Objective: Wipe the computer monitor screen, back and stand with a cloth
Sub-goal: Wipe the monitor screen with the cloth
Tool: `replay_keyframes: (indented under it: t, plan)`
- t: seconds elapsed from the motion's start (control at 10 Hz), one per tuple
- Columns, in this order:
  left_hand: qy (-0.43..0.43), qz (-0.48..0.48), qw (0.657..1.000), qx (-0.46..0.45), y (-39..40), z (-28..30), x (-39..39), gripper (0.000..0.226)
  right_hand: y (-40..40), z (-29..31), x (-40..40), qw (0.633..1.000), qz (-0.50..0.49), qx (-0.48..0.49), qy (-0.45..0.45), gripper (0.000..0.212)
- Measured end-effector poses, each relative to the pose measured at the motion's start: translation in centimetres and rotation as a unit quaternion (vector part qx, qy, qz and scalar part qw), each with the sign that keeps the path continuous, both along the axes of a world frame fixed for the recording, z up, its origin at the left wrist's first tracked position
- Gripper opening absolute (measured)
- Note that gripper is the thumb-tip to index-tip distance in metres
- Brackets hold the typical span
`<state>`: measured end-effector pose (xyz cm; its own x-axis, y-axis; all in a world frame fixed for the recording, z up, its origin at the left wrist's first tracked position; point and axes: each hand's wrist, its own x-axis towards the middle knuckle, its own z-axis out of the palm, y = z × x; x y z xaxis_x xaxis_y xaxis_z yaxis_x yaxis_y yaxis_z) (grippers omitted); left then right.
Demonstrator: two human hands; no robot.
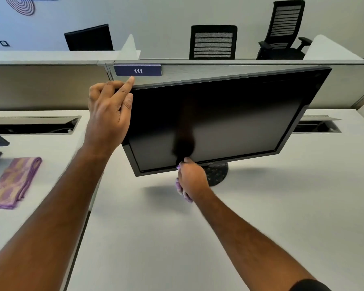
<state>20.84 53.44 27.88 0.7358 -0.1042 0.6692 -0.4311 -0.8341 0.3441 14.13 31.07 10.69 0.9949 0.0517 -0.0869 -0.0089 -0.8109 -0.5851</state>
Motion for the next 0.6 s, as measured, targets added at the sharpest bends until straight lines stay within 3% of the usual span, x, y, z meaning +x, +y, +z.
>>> replay_keyframes:
  t: [0.2,0.3,0.5,0.6]
  plan:
    - [0.008,0.001,1.0,0.013,0.4,-0.3,-0.2,0.045,3.1,-0.7,0.3,0.989,0.093,-0.107,-0.046,0.022]
    - [0.014,-0.015,1.0,0.016,0.4,0.0,-0.3,0.045,1.8,-0.1,0.0,0.994,0.079,-0.074,-0.032,0.021]
    - [0.012,-0.025,0.999,0.021,0.9,0.0,0.0,0.046,-3.3,1.0,0.0,0.993,-0.039,-0.111,-0.01,0.024]
    - [0.013,-0.024,1.0,0.016,0.7,-0.1,0.1,0.046,-1.6,1.5,-0.3,0.995,-0.005,-0.096,-0.002,0.019]
